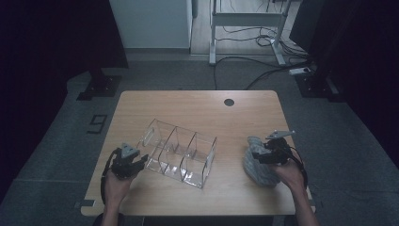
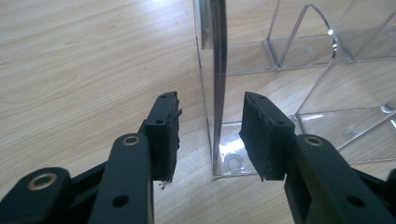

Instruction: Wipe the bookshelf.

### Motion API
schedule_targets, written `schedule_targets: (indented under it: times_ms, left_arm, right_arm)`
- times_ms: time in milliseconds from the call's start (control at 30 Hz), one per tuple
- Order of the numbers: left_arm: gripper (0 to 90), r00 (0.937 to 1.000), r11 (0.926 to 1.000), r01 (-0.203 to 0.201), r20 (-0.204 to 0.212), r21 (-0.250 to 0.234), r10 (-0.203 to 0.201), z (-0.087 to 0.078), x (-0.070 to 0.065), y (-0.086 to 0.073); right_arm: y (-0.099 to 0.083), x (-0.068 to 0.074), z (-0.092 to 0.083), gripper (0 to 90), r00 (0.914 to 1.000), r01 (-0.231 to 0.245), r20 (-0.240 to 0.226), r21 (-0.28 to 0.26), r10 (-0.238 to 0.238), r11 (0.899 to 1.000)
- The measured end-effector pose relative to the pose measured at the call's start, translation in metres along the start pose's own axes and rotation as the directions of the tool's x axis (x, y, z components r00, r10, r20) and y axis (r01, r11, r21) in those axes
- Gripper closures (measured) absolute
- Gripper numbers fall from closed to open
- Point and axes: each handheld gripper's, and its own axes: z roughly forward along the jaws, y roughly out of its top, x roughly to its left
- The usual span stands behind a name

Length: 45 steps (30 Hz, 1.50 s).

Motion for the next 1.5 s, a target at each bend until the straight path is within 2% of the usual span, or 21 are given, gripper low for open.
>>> schedule_targets:
  times_ms: [133, 167, 333, 467, 567, 700, 900, 1133, 1333, 1500]
  left_arm:
    - [56.9, 1.0000, 0.9999, -0.003, -0.001, -0.015, 0.003, -0.007, 0.000, 0.000]
    - [57.3, 1.0000, 0.9998, -0.004, -0.004, -0.020, 0.004, -0.008, 0.000, 0.000]
    - [58.9, 1.0000, 0.9993, 0.007, 0.002, -0.037, -0.007, -0.015, 0.001, 0.001]
    - [62.6, 0.9998, 0.9985, 0.021, 0.005, -0.050, -0.021, -0.020, 0.002, 0.002]
    - [67.7, 0.9998, 0.9988, 0.018, 0.009, -0.045, -0.018, -0.020, 0.003, 0.003]
    - [77.0, 0.9999, 0.9988, 0.015, 0.005, -0.046, -0.015, -0.021, 0.003, 0.006]
    - [84.1, 0.9996, 0.9986, 0.021, 0.019, -0.049, -0.020, -0.019, 0.005, 0.009]
    - [85.4, 0.9993, 0.9986, 0.028, 0.027, -0.044, -0.027, -0.012, 0.008, 0.014]
    - [85.2, 0.9993, 0.9992, 0.026, 0.028, -0.030, -0.026, -0.003, 0.009, 0.020]
    - [85.1, 0.9990, 0.9991, 0.034, 0.029, -0.025, -0.034, 0.002, 0.013, 0.025]
  right_arm:
    - [0.005, 0.006, -0.005, 27.9, 0.9992, 0.003, -0.041, -0.035, -0.004, 0.999]
    - [0.007, 0.008, -0.005, 27.7, 0.9982, 0.014, -0.057, -0.037, -0.016, 0.999]
    - [0.013, 0.018, -0.003, 27.6, 0.9948, 0.057, -0.083, -0.038, -0.060, 0.998]
    - [0.019, 0.023, -0.001, 28.5, 0.9896, 0.062, -0.126, -0.053, -0.069, 0.997]
    - [0.023, 0.026, 0.002, 29.1, 0.9828, 0.059, -0.171, -0.067, -0.070, 0.996]
    - [0.029, 0.031, 0.007, 30.1, 0.9755, 0.069, -0.204, -0.073, -0.082, 0.995]
    - [0.037, 0.043, 0.013, 30.9, 0.9655, 0.103, -0.232, -0.077, -0.119, 0.992]
    - [0.049, 0.057, 0.019, 32.6, 0.9514, 0.129, -0.269, -0.090, -0.149, 0.988]
    - [0.060, 0.073, 0.028, 32.7, 0.9315, 0.164, -0.312, -0.099, -0.187, 0.981]
    - [0.067, 0.081, 0.035, 32.0, 0.9231, 0.178, -0.329, -0.095, -0.199, 0.979]
